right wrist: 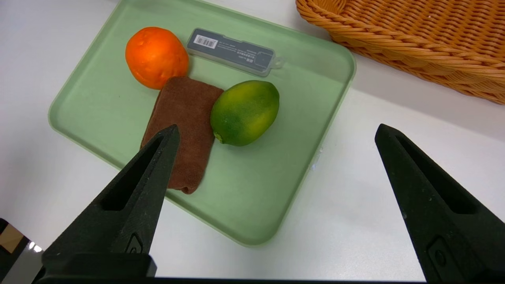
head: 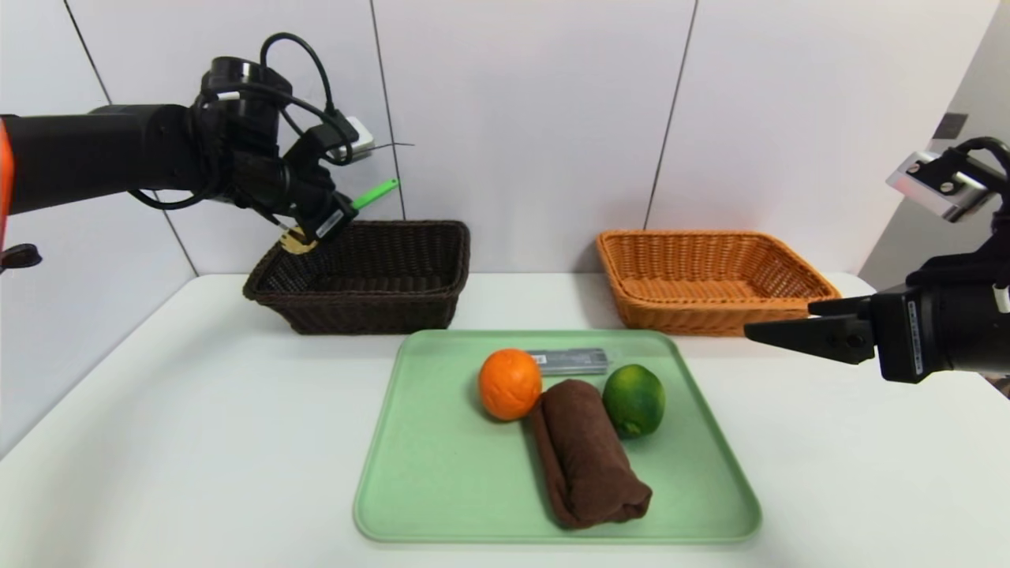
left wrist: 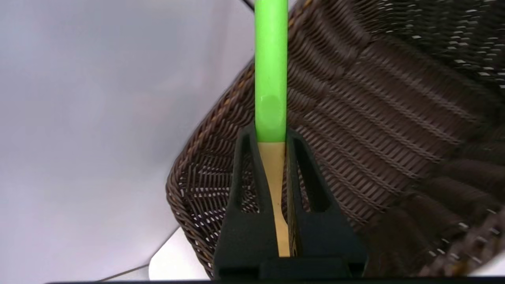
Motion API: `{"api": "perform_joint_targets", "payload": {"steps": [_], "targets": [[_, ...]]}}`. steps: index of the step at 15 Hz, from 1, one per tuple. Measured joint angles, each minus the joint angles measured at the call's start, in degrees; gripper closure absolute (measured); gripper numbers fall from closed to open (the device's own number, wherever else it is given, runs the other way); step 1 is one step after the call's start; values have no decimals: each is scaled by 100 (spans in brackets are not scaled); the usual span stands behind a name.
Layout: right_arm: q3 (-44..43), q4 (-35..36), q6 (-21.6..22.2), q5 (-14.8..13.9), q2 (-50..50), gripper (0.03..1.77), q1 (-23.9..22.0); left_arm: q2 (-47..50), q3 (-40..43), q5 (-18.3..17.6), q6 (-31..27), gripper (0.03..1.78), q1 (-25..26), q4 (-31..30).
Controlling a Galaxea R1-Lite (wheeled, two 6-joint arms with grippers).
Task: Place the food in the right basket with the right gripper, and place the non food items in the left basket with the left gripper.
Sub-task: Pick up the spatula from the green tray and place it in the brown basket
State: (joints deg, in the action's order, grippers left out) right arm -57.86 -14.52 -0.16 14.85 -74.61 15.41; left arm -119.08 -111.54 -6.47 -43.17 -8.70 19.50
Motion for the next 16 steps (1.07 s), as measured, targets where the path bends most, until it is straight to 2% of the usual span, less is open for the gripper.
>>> {"api": "perform_joint_targets", "payload": {"steps": [2,12,16], "targets": [[11,-9,0,-2,7,9,0,-149,0,96,-43,167,-52,-104],[12,0,0,0,-6,9,2,-521,18,99,-79,167,-59,-33],[12,9,2,6,-9,9,2,-525,20,99,-46,106,-61,-55]]}}
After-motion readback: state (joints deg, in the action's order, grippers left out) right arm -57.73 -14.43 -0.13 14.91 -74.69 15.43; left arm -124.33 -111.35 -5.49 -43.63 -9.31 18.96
